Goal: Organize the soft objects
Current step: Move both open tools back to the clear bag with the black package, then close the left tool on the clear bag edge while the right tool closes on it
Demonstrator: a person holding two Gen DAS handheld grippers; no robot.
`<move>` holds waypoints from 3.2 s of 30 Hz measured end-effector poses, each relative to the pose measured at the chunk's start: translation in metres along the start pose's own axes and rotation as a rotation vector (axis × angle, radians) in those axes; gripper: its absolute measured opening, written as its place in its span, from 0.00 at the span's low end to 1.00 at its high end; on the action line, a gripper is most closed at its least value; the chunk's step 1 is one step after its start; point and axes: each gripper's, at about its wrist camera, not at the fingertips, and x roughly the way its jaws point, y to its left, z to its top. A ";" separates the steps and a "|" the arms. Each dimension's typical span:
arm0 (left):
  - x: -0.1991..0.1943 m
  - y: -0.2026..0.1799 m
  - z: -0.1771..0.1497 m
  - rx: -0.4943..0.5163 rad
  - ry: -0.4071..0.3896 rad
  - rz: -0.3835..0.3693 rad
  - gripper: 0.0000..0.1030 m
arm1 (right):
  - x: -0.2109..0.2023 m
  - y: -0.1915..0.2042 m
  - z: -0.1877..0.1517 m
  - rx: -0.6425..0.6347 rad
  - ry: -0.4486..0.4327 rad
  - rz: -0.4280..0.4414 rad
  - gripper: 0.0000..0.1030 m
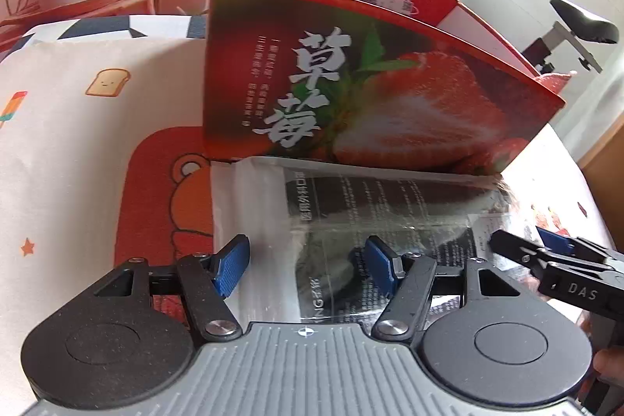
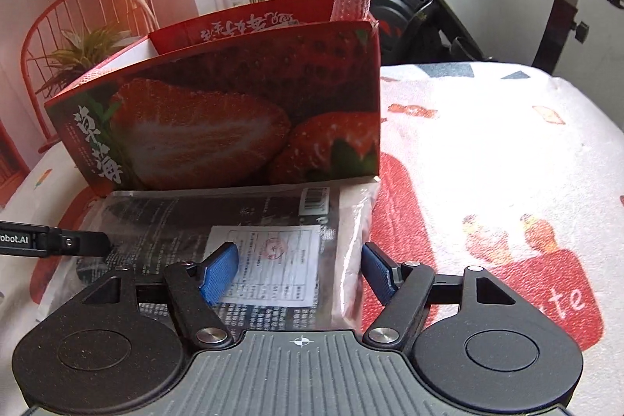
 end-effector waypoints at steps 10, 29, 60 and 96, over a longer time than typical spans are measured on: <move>-0.014 -0.012 -0.023 0.048 0.012 -0.059 0.47 | -0.013 0.011 -0.014 -0.025 0.008 0.002 0.67; -0.003 0.017 0.002 -0.031 -0.037 -0.020 0.66 | -0.018 0.014 -0.027 -0.050 0.051 -0.010 0.67; -0.025 -0.012 -0.048 -0.029 0.009 -0.072 0.67 | -0.028 0.002 -0.029 -0.010 0.066 0.019 0.59; -0.004 0.036 0.005 -0.116 0.111 -0.053 0.68 | 0.022 -0.038 0.041 0.071 0.292 0.166 0.61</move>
